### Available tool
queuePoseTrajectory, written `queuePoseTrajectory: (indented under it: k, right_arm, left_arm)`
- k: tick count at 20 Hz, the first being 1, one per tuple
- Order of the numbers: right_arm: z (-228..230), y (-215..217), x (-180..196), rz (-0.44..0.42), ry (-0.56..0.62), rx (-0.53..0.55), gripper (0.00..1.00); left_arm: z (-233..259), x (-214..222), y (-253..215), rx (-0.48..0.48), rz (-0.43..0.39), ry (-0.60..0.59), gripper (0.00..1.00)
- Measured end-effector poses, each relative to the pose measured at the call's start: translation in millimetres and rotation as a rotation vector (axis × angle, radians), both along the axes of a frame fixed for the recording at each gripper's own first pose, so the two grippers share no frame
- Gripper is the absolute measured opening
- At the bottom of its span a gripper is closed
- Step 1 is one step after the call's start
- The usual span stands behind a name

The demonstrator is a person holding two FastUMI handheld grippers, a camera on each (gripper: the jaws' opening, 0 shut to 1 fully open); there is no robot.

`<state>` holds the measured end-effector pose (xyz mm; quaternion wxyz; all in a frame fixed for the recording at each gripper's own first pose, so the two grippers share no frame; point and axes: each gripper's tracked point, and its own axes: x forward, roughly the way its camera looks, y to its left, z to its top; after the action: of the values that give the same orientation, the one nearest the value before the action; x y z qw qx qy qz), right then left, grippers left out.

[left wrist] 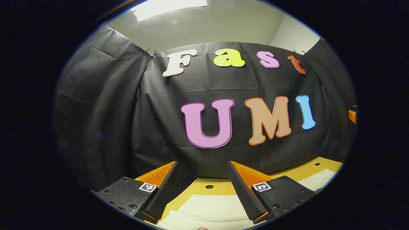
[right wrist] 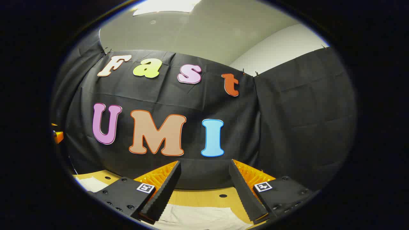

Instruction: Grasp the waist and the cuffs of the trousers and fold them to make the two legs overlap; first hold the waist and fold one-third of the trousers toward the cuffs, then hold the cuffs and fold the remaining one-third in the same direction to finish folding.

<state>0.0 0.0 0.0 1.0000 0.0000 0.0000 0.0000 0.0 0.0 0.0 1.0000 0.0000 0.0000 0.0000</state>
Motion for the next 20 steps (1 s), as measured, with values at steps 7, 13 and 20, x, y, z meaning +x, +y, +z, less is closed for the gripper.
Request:
queuePoseTrajectory:
  k: [7, 13, 20]
  right_arm:
    - [-8.6, -2.8, 2.5, 0.004, 0.017, 0.01, 0.98]
    - [-14.9, -3.9, 6.0, -0.005, 0.028, 0.023, 0.98]
    - [-19.6, 4.5, 8.9, 0.009, 0.032, 0.001, 0.97]
  left_arm:
    - [1.0, -2.9, 5.5, 0.026, 0.015, -0.01, 0.93]
    - [-8.3, -3.7, 7.6, 0.049, 0.011, 0.002, 0.93]
    - [-21.0, -3.1, 15.2, 0.075, 0.015, 0.009, 0.93]
